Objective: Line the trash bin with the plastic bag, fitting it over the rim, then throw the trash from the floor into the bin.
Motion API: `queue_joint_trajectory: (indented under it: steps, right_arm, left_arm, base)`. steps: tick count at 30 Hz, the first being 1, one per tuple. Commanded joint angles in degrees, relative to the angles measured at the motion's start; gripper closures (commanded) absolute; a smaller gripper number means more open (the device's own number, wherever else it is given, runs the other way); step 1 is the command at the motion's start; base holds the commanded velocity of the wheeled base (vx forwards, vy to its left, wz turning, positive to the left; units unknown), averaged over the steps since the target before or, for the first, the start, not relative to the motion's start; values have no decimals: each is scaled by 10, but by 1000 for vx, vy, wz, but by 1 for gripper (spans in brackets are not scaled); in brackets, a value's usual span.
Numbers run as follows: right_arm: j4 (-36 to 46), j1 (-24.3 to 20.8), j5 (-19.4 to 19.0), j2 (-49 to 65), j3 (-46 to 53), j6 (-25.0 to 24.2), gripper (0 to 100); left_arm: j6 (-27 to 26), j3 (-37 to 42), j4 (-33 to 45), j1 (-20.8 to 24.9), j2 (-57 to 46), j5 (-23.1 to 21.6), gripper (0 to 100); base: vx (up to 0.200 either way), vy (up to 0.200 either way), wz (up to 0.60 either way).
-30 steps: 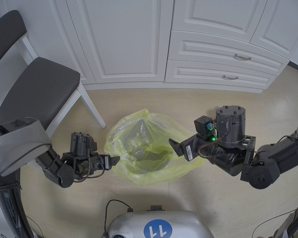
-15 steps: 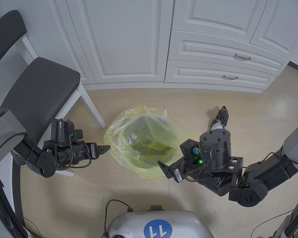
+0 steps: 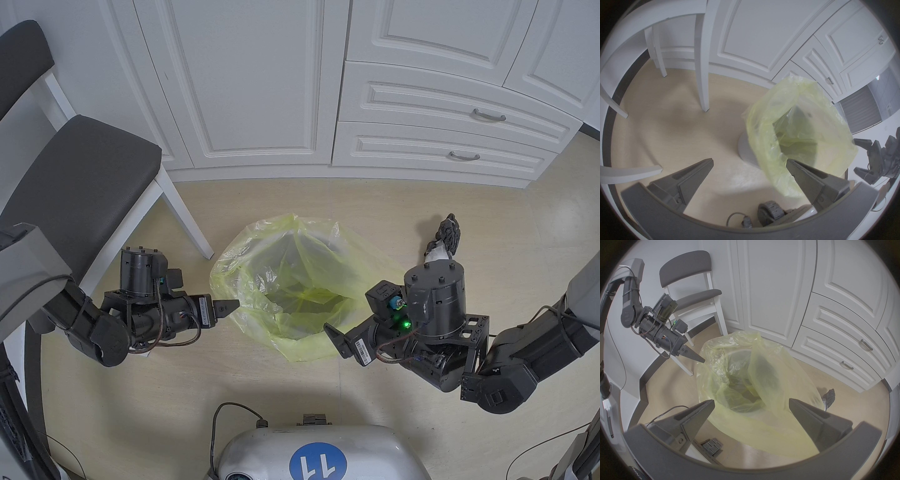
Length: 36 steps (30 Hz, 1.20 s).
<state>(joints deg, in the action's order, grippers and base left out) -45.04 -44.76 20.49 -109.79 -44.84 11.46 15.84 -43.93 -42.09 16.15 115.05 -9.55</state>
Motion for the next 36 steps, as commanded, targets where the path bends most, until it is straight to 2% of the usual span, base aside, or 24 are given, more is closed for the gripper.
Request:
queue_joint_trajectory:
  steps: [1, 3, 9, 10, 18, 23, 27, 30, 32, 36]
  right_arm:
    - [-1, 1, -1, 3, 4, -5, 0]
    - [-1, 6, -1, 6, 5, -4, 0]
    - [2, 13, -2, 3, -4, 1, 0]
    - [3, 13, -2, 3, -6, 1, 0]
    - [5, 17, -2, 0, -7, 1, 0]
    - [5, 18, -2, 3, -6, 1, 0]
    - [5, 18, -3, 6, -5, 1, 0]
    - [7, 22, -6, 5, -8, 2, 0]
    - [9, 23, -6, 4, -10, 8, 0]
    - [17, 24, -6, 2, -15, 19, 0]
  left_arm:
    - [24, 11, -80, 39, 51, 15, 0]
    - [24, 25, -117, 45, 47, 34, 0]
    - [19, 27, -120, 69, 41, 66, 0]
    - [19, 25, -121, 69, 47, 66, 100]
    - [24, 19, -129, 67, 65, 66, 100]
    - [15, 45, -122, 74, 15, 67, 100]
    - [-19, 71, -98, 92, -44, 69, 100]
    - [-33, 69, -34, 113, -77, 95, 100]
    - [-45, 46, 25, 118, -82, 142, 100]
    - [-55, 26, 79, 117, -81, 188, 100]
  base:
    - [0, 0, 0]
    - [0, 0, 0]
    - [0, 0, 0]
    - [0, 0, 0]
    - [0, 0, 0]
    - [0, 0, 0]
    - [0, 0, 0]
    - [0, 0, 0]
    - [0, 0, 0]
    - [0, 0, 0]
